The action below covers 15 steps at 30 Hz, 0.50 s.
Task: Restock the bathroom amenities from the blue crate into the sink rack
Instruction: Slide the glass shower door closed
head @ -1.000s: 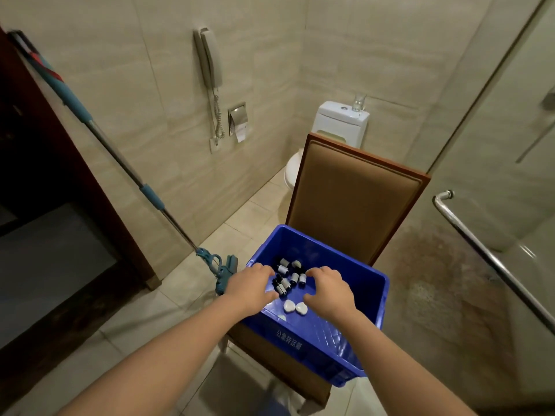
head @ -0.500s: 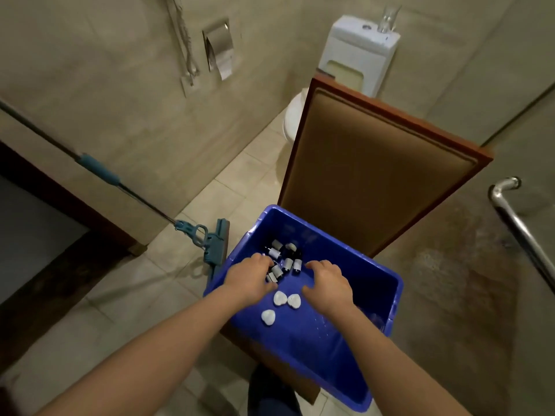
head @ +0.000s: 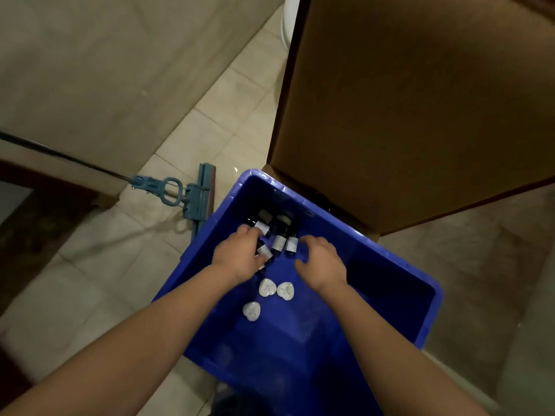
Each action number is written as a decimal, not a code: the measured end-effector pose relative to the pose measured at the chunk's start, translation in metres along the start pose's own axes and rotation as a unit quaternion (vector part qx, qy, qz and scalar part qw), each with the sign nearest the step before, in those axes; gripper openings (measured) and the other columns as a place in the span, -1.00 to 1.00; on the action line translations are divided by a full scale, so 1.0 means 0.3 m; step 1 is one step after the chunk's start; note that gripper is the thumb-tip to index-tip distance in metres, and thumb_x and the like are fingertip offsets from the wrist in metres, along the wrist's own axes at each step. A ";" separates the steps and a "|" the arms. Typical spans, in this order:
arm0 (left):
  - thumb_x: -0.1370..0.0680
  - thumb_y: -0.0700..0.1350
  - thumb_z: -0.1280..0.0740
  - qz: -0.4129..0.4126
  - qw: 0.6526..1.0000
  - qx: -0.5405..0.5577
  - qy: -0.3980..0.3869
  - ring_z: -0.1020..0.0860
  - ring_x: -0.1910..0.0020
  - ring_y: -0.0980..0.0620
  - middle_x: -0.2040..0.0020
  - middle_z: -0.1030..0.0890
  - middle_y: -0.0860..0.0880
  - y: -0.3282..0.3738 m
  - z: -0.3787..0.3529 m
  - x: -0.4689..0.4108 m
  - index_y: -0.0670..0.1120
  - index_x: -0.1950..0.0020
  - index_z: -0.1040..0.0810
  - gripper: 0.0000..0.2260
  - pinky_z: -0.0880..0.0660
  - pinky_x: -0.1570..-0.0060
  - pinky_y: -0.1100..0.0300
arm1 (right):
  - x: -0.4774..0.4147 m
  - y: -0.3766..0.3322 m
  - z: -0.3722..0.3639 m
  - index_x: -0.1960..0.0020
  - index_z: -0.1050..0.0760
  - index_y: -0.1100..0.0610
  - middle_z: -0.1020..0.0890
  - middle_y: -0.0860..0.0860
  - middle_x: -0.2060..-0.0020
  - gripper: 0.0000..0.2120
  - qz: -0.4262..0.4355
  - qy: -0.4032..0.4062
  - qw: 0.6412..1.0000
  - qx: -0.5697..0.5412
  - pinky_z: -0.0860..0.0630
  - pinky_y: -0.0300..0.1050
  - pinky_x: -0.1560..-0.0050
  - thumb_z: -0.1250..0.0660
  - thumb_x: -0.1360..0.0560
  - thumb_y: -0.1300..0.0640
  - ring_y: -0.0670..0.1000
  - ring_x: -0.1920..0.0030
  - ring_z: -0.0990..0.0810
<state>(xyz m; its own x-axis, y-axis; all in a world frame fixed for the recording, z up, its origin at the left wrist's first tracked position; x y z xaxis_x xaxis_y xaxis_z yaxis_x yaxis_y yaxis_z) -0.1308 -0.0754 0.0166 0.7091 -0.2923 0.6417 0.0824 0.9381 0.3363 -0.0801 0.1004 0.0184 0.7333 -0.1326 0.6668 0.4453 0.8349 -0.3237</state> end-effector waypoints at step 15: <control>-0.54 -0.18 -0.29 -0.014 0.995 -0.089 0.038 -0.37 -0.26 -0.15 -0.41 -0.26 -0.11 -0.056 -0.153 -0.239 -0.07 -0.42 -0.32 -0.55 -0.44 -0.01 0.01 | -0.260 0.026 -0.195 -0.46 -0.19 0.03 -0.41 0.14 -0.29 -0.54 -0.045 0.022 0.998 -0.041 -0.38 -0.03 0.17 -0.23 -0.60 0.09 0.24 -0.13 -0.55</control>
<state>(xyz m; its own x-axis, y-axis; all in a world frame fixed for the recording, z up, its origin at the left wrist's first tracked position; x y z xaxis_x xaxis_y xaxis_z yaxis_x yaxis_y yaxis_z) -0.1509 -0.0618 -0.0666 0.7556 -0.3104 0.5769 0.2205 0.9497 0.2223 -0.1037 0.0858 -0.0754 0.7090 -0.2297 0.6667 0.5495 0.7725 -0.3183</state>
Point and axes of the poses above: each hand's wrist, its own x-axis away from the middle knuckle, its own z-axis out of the back of the hand, y = z × x, the point moved 2 cm from there along -x, towards the middle knuckle
